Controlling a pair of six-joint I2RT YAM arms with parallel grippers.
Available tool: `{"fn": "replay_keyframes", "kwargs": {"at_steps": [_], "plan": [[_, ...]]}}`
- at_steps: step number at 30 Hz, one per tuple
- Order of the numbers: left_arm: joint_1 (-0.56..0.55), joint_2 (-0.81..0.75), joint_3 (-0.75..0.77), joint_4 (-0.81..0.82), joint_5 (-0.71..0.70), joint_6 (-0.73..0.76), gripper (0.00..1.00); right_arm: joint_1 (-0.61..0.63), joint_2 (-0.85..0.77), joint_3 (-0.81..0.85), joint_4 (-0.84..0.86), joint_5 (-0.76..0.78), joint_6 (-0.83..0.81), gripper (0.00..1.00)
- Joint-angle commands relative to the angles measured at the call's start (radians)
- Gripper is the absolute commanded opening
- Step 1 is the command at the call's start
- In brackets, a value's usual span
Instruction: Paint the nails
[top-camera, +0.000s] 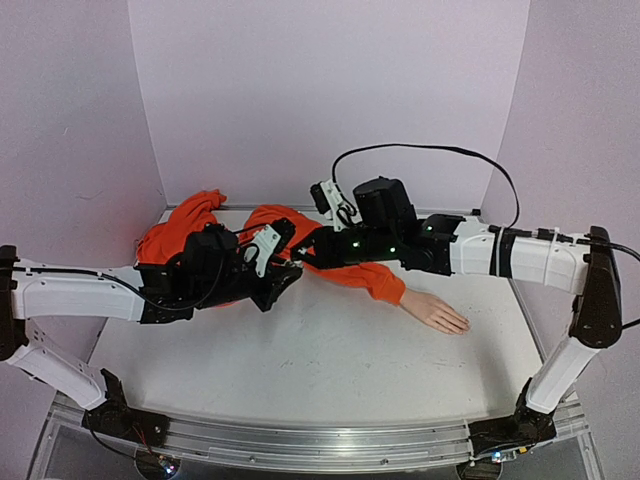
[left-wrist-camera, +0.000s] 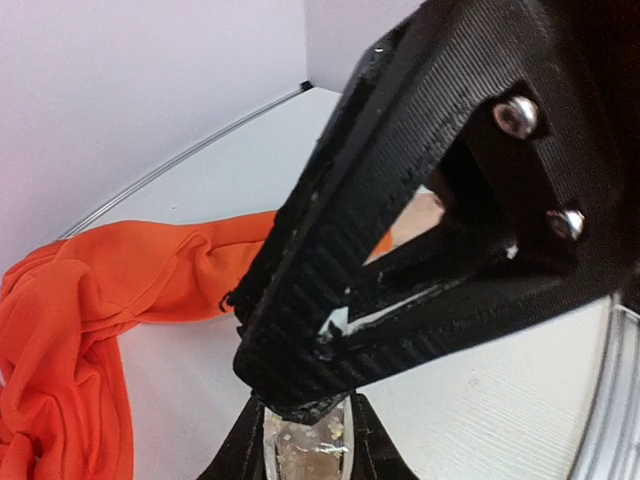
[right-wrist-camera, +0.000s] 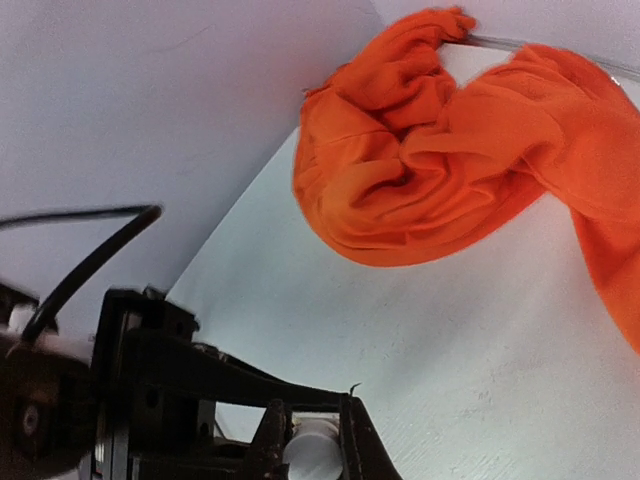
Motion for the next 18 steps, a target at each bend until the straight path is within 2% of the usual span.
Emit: {"fn": "replay_keyframes", "kwargs": {"at_steps": [1,2,3,5,9,10,11,12,13,14,16,18], "plan": [[0.026,-0.116,-0.004,0.103,0.541,-0.027,0.0,-0.019,-0.127,-0.04,0.147,-0.721,-0.523,0.0],[0.034,-0.132,-0.012,0.119,0.687,-0.041,0.0,-0.022,-0.159,-0.06,0.159,-0.736,-0.54,0.0],[0.038,-0.142,-0.012,0.122,0.805,-0.061,0.0,-0.033,-0.146,-0.025,0.094,-0.809,-0.552,0.0],[0.044,-0.156,-0.01,0.123,0.908,-0.082,0.0,-0.035,-0.105,0.083,-0.113,-0.841,-0.686,0.0],[0.048,-0.189,-0.033,0.123,0.819,-0.068,0.0,-0.03,-0.168,0.004,-0.079,-0.78,-0.681,0.0],[0.048,-0.19,-0.033,0.123,0.777,-0.06,0.0,-0.03,-0.185,-0.007,-0.064,-0.74,-0.654,0.0],[0.049,-0.191,-0.033,0.123,0.726,-0.05,0.0,-0.03,-0.209,-0.026,-0.028,-0.637,-0.61,0.02],[0.047,-0.189,-0.03,0.123,0.657,-0.045,0.0,-0.03,-0.236,-0.046,0.013,-0.545,-0.558,0.25],[0.047,-0.188,-0.026,0.123,0.54,-0.042,0.0,-0.03,-0.265,-0.059,0.028,-0.418,-0.498,0.55],[0.047,-0.187,-0.025,0.123,0.466,-0.038,0.0,-0.032,-0.286,-0.064,0.03,-0.279,-0.432,0.69],[0.037,-0.179,-0.021,0.122,0.277,-0.008,0.0,-0.032,-0.318,-0.07,0.024,-0.064,-0.311,0.81],[0.009,-0.157,-0.006,0.121,0.105,0.042,0.0,-0.032,-0.34,-0.09,0.026,0.026,-0.194,0.83]]}}
